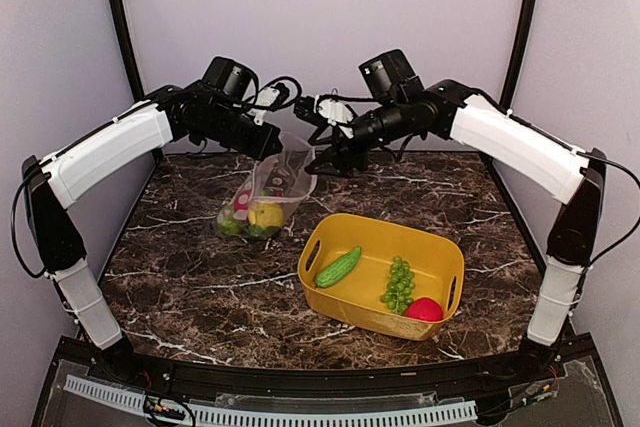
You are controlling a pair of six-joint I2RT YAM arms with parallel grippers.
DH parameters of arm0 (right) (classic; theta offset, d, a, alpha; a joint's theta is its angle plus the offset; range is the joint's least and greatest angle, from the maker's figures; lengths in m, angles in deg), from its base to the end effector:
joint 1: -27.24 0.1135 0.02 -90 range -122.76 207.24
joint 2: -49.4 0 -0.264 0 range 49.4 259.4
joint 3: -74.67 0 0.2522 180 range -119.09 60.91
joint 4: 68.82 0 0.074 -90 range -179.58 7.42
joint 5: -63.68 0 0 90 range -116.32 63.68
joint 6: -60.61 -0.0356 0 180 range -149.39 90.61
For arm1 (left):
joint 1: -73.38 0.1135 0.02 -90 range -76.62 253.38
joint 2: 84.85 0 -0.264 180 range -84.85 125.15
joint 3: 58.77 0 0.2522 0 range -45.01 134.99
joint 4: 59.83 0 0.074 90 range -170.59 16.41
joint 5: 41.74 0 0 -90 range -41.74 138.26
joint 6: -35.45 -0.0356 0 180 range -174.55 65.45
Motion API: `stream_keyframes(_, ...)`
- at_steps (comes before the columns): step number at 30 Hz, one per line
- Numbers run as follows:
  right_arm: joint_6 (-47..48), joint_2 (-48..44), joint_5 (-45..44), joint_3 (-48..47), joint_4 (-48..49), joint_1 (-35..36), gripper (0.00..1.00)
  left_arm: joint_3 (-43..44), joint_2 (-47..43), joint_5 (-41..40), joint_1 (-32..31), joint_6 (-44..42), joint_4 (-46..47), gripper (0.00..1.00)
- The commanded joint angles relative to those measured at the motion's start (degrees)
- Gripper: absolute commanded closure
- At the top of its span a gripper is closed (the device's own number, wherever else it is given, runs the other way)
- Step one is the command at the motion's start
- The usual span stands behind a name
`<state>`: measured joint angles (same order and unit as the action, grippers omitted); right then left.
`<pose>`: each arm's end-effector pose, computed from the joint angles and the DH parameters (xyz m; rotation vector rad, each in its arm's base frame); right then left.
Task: Place the food in the zip-top bag and seal the zipper
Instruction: Place the fake fruit in the zipper food storage bag, then adjust the zipper food storage bag at the center of the board.
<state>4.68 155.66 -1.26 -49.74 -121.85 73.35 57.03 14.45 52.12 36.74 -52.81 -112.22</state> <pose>0.2808 0.3137 0.3847 -1.5829 1.4913 0.5957 0.3141 -0.2366 0.3815 0.7058 2.1173 -0.4456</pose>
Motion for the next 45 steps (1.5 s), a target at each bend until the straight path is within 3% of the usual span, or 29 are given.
stream_keyframes(1, 8.2, -0.7, 8.3, 0.7, -6.4, 1.0, 0.39, -0.9, -2.6, 0.7, 0.4, -0.1, 1.2, 0.99)
stream_keyframes(16, 11.0, 8.9, -5.6, -4.3, -2.1, 8.6, 0.45, -0.7, -2.7, 1.4, 0.6, -0.6, 0.2, 0.99)
stream_keyframes(19, 10.1, 11.1, -6.7, -6.6, -1.7, 8.8, 0.58, -0.7, -2.6, 1.4, 0.7, -0.8, -0.1, 0.99)
stream_keyframes(25, 7.4, 14.2, -6.6, -13.3, -1.2, 9.2, 0.99, -0.8, -1.7, 0.1, 0.9, -1.4, -1.2, 0.99)
stream_keyframes(30, 3.3, 10.4, 2.9, -17.7, -0.9, 9.1, 1.0, 1.3, -1.2, -2.9, 1.2, -4.6, -4.3, 0.99)
stream_keyframes(32, 1.9, 9.5, 5.8, -18.4, -0.5, 8.7, 1.0, 4.9, -1.1, -8.1, 1.3, -7.5, -7.4, 0.99)
stream_keyframes(34, 1.6, 9.7, 5.7, -17.8, 0.0, 8.2, 1.0, 4.6, -2.1, -13.0, 2.1, -9.0, -6.2, 0.99)
stream_keyframes(42, 1.4, 9.6, 4.4, -13.6, 1.9, 7.5, 1.0, 8.4, 0.1, -13.0, 2.8, -11.1, -5.4, 0.99)
stream_keyframes(43, 1.2, 9.2, 4.2, -13.2, 2.0, 7.4, 0.95, 8.3, 0.3, -12.6, 2.8, -11.2, -5.1, 0.99)
stream_keyframes(45, 1.1, 8.3, 3.4, -13.3, 1.3, 7.4, 0.75, 7.7, 0.9, -11.9, 2.8, -11.4, -4.9, 0.99)
